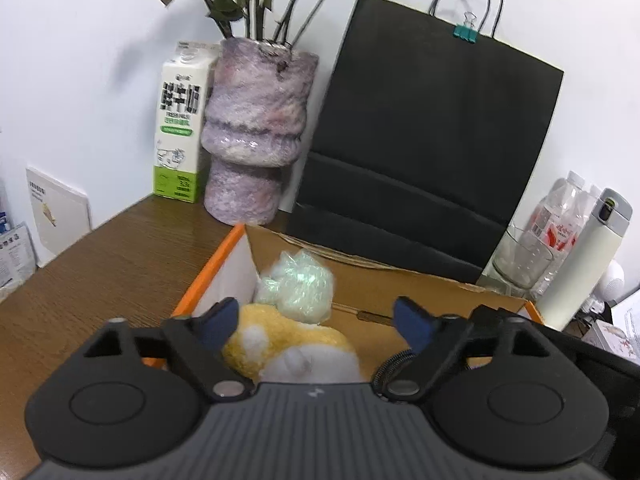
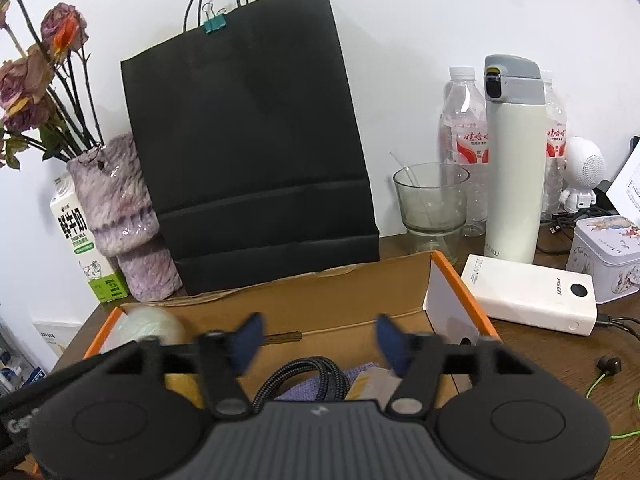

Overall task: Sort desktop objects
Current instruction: 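Carry the plastic bag and braided cable into the box and release both, then grasp a white cap with the left gripper while the right grasps the orange clip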

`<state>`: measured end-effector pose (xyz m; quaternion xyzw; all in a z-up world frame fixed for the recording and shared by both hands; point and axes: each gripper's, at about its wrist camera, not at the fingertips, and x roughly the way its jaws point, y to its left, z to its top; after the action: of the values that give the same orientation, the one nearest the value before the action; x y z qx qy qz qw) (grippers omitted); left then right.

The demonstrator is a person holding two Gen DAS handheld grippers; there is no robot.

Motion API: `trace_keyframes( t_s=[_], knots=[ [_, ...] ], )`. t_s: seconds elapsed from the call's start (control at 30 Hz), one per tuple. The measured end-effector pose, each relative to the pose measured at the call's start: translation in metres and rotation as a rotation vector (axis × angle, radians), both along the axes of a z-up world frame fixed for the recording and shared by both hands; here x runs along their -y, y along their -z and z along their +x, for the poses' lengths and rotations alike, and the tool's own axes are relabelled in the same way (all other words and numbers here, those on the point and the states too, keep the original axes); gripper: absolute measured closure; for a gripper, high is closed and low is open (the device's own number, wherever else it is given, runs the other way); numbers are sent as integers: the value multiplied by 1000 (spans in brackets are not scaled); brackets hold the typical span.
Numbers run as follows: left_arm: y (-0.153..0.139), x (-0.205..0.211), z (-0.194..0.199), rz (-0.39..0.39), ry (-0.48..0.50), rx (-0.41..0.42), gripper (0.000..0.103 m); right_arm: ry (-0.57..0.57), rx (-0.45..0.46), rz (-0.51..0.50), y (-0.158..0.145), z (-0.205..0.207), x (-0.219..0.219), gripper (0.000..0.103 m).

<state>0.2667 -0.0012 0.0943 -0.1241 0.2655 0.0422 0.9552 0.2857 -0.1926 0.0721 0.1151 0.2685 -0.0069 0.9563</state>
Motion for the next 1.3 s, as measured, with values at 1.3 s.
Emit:
trace_keyframes(
  t_s=[1.3],
  knots=[
    [52,47,-166,13,142,-49,0,-33,-55,-216,49,-185,89,1]
  ],
)
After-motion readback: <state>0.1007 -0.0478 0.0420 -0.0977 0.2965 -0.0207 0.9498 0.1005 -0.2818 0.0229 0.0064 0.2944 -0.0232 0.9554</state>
